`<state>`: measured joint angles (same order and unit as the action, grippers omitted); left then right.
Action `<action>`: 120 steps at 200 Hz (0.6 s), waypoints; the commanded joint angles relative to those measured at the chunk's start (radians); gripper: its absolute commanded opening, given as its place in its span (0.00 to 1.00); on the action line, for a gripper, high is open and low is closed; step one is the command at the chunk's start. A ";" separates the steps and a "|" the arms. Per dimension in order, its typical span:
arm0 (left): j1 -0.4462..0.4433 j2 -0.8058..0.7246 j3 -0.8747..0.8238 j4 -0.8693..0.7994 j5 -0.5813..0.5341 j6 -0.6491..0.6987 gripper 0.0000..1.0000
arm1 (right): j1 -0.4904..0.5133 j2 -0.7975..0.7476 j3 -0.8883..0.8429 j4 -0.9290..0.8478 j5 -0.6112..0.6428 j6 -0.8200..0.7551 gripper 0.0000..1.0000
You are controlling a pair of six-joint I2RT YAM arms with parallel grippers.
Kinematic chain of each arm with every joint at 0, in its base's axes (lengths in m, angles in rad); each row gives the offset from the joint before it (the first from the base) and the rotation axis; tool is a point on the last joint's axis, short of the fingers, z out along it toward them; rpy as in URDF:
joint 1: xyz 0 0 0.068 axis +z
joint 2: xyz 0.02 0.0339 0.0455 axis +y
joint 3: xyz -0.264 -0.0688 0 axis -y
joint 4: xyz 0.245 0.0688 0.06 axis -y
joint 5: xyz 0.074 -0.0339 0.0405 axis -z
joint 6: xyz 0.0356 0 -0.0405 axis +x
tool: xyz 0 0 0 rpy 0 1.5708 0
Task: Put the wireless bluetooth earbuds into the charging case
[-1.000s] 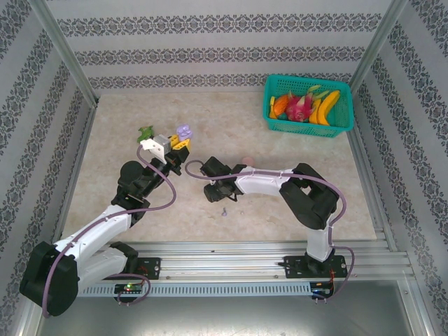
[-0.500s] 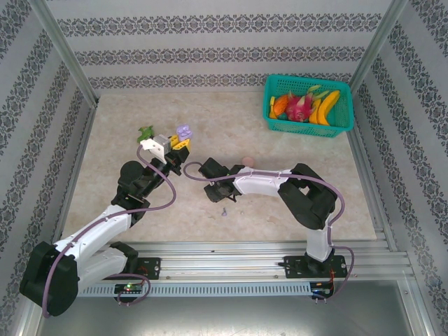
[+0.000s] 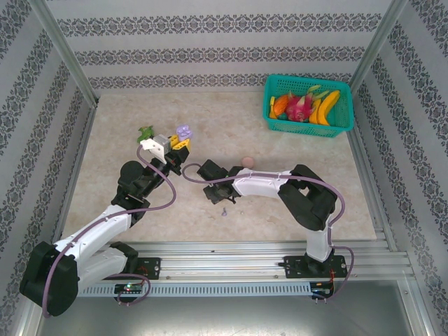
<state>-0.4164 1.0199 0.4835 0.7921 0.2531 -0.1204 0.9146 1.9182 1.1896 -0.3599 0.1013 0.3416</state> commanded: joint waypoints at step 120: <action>0.015 0.004 0.020 -0.021 0.158 0.019 0.00 | -0.130 -0.577 -0.143 0.018 0.049 0.068 0.17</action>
<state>-0.4164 1.0203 0.4835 0.7815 0.3027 -0.1192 0.8101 1.4406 1.0470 -0.3489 0.1295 0.3977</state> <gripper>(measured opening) 0.196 0.174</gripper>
